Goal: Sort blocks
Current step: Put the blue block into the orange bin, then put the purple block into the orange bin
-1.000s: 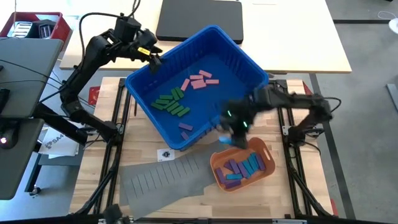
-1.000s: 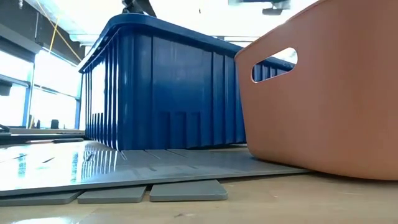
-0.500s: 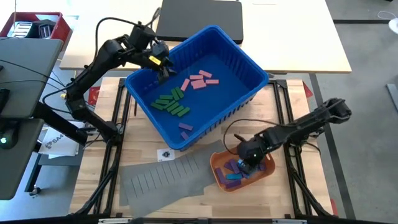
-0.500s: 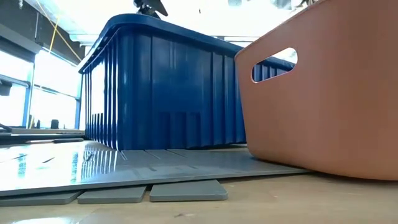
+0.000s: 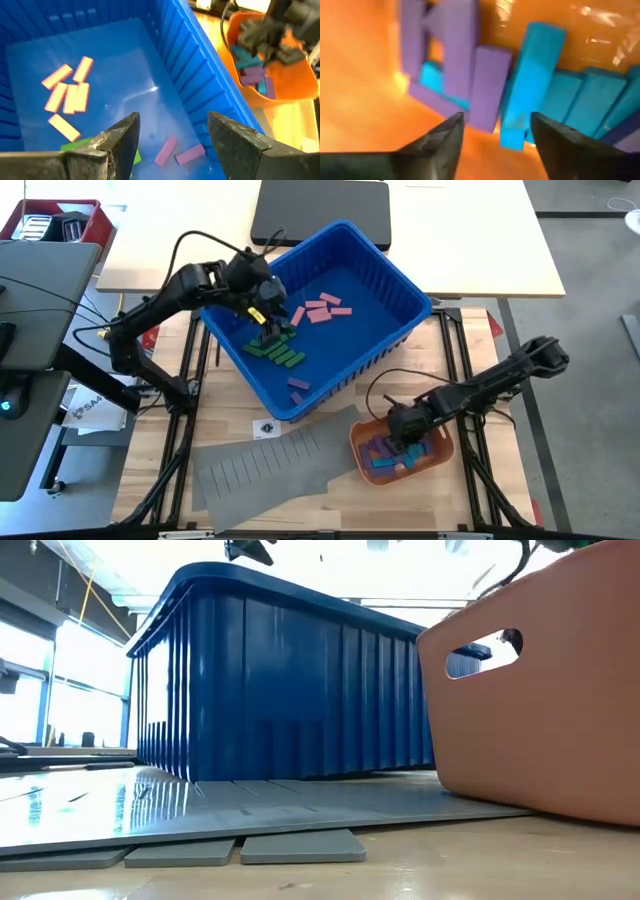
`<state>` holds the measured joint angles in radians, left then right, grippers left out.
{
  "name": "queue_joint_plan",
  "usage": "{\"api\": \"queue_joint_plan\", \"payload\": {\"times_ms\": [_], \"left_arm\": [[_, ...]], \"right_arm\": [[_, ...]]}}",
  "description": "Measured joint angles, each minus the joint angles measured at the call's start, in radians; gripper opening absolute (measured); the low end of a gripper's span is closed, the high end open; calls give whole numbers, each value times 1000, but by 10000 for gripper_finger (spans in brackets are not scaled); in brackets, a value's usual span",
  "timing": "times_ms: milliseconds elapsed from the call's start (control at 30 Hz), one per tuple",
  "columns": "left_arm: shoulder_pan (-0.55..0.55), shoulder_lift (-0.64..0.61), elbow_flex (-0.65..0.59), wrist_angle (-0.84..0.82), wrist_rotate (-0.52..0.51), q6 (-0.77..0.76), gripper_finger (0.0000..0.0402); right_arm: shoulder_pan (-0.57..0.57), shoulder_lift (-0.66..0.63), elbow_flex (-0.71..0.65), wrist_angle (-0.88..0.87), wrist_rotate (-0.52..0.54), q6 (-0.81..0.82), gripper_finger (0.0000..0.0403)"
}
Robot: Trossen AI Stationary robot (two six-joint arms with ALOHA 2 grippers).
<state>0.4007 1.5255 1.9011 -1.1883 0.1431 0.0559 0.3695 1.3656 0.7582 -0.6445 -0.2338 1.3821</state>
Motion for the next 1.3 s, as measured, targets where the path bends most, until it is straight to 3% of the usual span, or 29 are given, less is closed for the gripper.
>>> {"api": "queue_joint_plan", "payload": {"times_ms": [67, 200, 400, 533, 667, 833, 967, 1300], "left_arm": [[-15, 4, -2, -17, -3, 0, 225], [-39, 29, -8, -32, 15, 21, 225], [-66, 142, -8, -79, 177, 179, 225], [-99, 283, -9, -168, 121, 313, 225], [-124, 447, -10, -316, -43, 354, 225], [-124, 558, -38, -274, -54, 287, 225], [-137, 599, -84, -195, -121, 286, 225], [-165, 650, -220, -92, -122, 286, 225]], "right_arm": [[-1, -41, 22, -42, 1, -24, 244], [-1, -145, 93, -171, 71, -65, 259], [-5, -314, 225, -269, 296, -246, 262], [-17, -389, 287, -296, 513, -281, 262], [-39, -427, 324, -306, 649, -283, 262], [-51, -438, 335, -319, 670, -287, 263], [-51, -437, 335, -340, 670, -287, 263], [-51, -436, 335, -377, 677, -288, 263]]}}
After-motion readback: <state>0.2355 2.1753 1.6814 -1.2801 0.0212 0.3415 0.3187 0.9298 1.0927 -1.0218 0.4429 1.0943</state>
